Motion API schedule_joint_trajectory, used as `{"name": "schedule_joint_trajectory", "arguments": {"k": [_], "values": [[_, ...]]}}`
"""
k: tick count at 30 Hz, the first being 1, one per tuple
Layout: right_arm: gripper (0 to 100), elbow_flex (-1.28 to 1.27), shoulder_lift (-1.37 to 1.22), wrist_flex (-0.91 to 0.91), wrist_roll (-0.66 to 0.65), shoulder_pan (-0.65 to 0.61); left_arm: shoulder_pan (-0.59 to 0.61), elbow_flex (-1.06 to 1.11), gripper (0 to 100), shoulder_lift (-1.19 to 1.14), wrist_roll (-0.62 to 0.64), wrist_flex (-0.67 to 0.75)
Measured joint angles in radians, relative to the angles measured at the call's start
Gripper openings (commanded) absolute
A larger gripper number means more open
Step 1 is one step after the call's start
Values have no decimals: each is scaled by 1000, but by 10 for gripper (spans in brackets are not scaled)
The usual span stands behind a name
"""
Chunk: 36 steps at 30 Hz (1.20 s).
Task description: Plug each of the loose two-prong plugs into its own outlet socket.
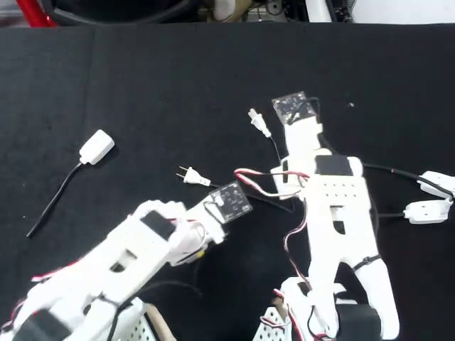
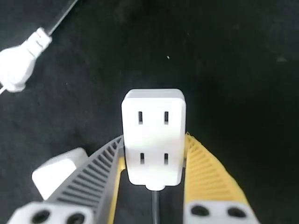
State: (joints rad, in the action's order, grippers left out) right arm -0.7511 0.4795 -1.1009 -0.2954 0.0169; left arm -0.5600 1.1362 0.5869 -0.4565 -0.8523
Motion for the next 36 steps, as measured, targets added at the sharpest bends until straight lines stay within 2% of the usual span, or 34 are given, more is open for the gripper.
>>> {"name": "schedule_joint_trajectory", "arguments": {"k": [5, 7, 14, 20, 27, 31, 36], "values": [[12, 8, 0, 0, 0, 9, 0, -153, 241, -212, -2, 18], [12, 8, 0, 0, 0, 9, 0, -207, 285, -273, -2, 18], [12, 8, 0, 0, 0, 9, 0, -288, 301, -308, 0, 11], [12, 8, 0, -3, 0, 9, 17, -288, 297, -184, 6, -107], [12, 8, 0, -63, -18, -15, 255, -288, 297, 137, 63, -267], [12, 8, 0, -75, -49, -97, 394, -229, 297, 319, 66, -342], [12, 8, 0, -141, -55, -238, 605, -52, 296, 483, 64, -331]]}}
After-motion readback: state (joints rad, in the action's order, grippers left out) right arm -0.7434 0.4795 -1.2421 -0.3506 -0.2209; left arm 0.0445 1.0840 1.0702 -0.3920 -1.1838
